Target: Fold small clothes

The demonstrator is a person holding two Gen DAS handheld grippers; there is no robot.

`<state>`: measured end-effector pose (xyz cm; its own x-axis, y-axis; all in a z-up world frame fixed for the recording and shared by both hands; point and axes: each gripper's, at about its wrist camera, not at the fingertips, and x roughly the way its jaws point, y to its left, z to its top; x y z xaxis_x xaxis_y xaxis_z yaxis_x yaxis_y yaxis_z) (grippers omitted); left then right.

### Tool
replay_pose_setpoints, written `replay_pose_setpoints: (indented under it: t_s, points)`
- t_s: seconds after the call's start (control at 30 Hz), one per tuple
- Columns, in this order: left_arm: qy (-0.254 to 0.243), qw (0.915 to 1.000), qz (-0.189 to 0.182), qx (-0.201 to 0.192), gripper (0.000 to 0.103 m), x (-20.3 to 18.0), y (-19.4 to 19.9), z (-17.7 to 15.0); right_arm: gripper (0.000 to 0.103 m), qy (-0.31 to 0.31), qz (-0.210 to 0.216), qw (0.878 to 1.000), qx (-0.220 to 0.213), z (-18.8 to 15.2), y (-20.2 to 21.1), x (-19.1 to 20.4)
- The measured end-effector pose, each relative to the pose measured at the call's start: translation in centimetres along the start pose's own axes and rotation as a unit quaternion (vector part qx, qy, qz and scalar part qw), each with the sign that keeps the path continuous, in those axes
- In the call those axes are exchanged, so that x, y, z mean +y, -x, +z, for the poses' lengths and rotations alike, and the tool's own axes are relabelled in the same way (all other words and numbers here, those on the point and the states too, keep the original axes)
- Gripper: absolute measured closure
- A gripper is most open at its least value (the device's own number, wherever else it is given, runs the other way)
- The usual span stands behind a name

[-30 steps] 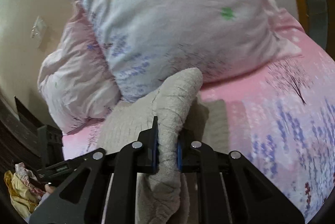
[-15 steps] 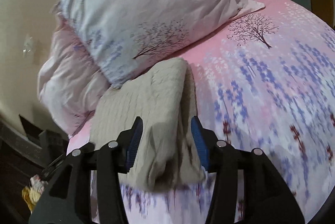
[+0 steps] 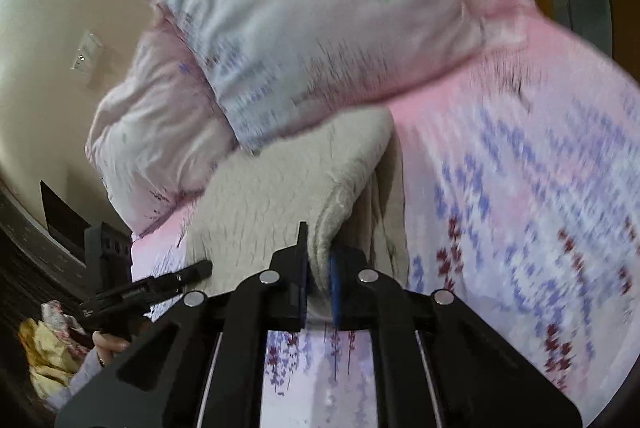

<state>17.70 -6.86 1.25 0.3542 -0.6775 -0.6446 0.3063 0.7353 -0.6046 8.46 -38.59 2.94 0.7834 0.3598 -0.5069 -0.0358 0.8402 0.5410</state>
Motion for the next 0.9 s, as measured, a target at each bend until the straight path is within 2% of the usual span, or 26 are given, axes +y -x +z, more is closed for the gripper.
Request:
replay_pose_setpoints:
  t_s: [0.07, 0.17, 0.23, 0.3, 0.33, 0.37, 0.4, 0.43, 0.47, 0.5, 0.57, 0.7, 0.83, 0.9]
  points:
    - [0.000, 1.0000, 0.003, 0.000, 0.075, 0.0, 0.0, -0.3, 0.095, 0.006, -0.020, 1.000, 0.010, -0.3, -0.4, -0.2]
    - [0.002, 0.9999, 0.010, 0.002, 0.075, 0.1, -0.4, -0.7, 0.094, -0.013, -0.064, 0.996, 0.055, -1.7, -2.7, -1.9]
    - [-0.005, 0.9999, 0.016, 0.003, 0.074, 0.1, -0.4, -0.7, 0.093, -0.025, -0.056, 0.996, 0.060, -2.1, -3.1, -2.5]
    - [0.001, 0.9999, 0.010, 0.005, 0.069, 0.2, 0.1, -0.4, 0.081, -0.024, -0.053, 0.997, 0.057, -1.7, -2.7, -2.3]
    - [0.008, 1.0000, 0.005, 0.001, 0.062, 0.3, 0.4, -0.1, 0.063, -0.028, -0.050, 0.997, 0.049, -1.2, -2.2, -2.2]
    - [0.013, 0.9999, 0.005, -0.007, 0.048, 0.4, 0.9, 0.2, 0.044, -0.035, -0.046, 0.998, 0.038, -0.5, -1.7, -2.3]
    - [0.017, 0.9994, 0.004, -0.030, 0.039, 0.7, 1.7, 0.7, 0.038, -0.040, -0.042, 0.998, 0.031, 0.0, -1.4, -2.5]
    - [0.021, 0.9985, 0.007, -0.050, 0.026, 0.9, 2.3, 1.3, 0.035, -0.049, -0.029, 0.998, 0.022, 0.8, -1.0, -2.8]
    - [0.024, 0.9979, 0.009, -0.059, 0.021, 1.1, 2.5, 1.7, 0.034, -0.056, -0.017, 0.998, 0.022, 1.5, -1.1, -3.1]
    - [0.030, 0.9975, 0.006, -0.063, 0.021, 1.3, 2.6, 2.5, 0.033, -0.066, -0.008, 0.997, 0.027, 2.0, -1.4, -3.6]
    - [0.039, 0.9979, 0.007, -0.051, 0.019, 1.5, 1.9, 3.6, 0.033, -0.095, 0.002, 0.994, 0.047, 3.3, -2.9, -4.8]
    - [0.050, 0.9984, 0.013, -0.025, 0.018, 1.6, -0.5, 5.4, 0.033, -0.134, 0.019, 0.987, 0.082, 4.5, -6.2, -5.7]
    - [0.048, 0.9987, 0.014, -0.011, 0.019, 1.9, -2.3, 5.8, 0.033, -0.132, 0.018, 0.985, 0.105, 4.6, -8.3, -5.5]
    - [0.055, 0.9985, 0.003, -0.001, 0.023, 2.0, -3.4, 5.8, 0.033, -0.140, 0.031, 0.983, 0.111, 4.4, -8.9, -5.5]
